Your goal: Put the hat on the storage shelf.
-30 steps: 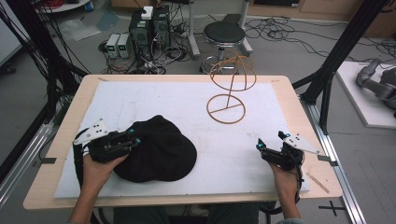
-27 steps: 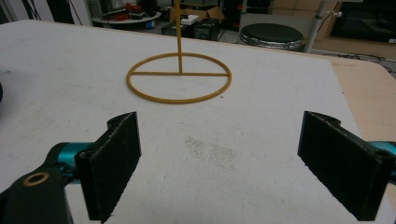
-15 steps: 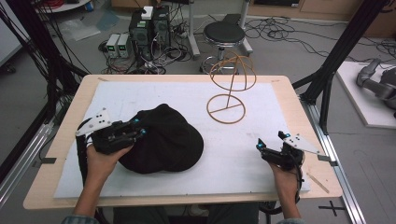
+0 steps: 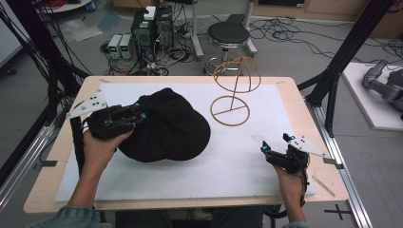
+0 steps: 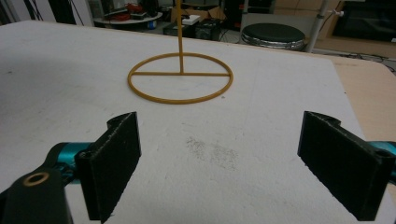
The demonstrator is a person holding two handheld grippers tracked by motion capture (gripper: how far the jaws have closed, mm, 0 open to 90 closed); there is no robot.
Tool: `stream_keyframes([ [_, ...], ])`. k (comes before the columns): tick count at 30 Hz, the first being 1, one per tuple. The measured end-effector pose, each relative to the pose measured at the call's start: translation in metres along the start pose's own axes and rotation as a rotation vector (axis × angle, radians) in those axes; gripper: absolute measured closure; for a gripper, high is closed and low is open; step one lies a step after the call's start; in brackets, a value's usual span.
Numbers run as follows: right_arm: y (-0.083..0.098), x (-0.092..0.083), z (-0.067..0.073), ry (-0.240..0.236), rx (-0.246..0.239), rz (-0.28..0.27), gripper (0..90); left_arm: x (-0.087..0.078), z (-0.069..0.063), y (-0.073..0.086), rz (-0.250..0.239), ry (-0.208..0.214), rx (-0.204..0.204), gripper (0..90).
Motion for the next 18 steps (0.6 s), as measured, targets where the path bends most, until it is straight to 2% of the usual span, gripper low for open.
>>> stream_keyframes([
  [3, 0.000, 0.000, 0.000, -0.002, -0.001, -0.001, 13.0, 0.001, 0.001, -0.009, -0.001, -0.004, 0.006, 70.7],
  [18, 0.000, 0.001, 0.000, -0.004, 0.001, -0.003, 13.0, 0.005, 0.008, -0.055, -0.069, 0.030, 0.007, 70.7],
])
Point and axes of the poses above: each handheld gripper's, and its own axes: x roughly forward along the jaws, y roughly out of its underside, z roughly to its left, the point moved 8 cm from there along x, roughly forward along the jaws, and after that the axes turned 7 degrees about z, right-handed, at the moved point
